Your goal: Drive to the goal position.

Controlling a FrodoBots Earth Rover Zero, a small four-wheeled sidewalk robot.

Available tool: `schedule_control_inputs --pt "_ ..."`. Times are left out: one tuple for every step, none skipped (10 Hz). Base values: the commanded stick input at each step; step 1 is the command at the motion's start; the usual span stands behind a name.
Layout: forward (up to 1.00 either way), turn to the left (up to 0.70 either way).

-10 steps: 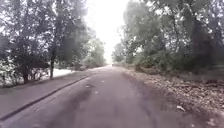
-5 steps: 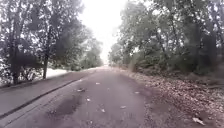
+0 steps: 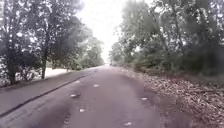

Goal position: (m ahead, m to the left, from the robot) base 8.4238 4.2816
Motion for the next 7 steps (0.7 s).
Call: schedule_control_inputs --pt "0.85 0.0" --pt "0.85 0.0" --pt "0.85 0.0" --pt "0.85 0.0" --pt "0.85 0.0" --pt "0.85 0.0" --pt "0.85 0.0"
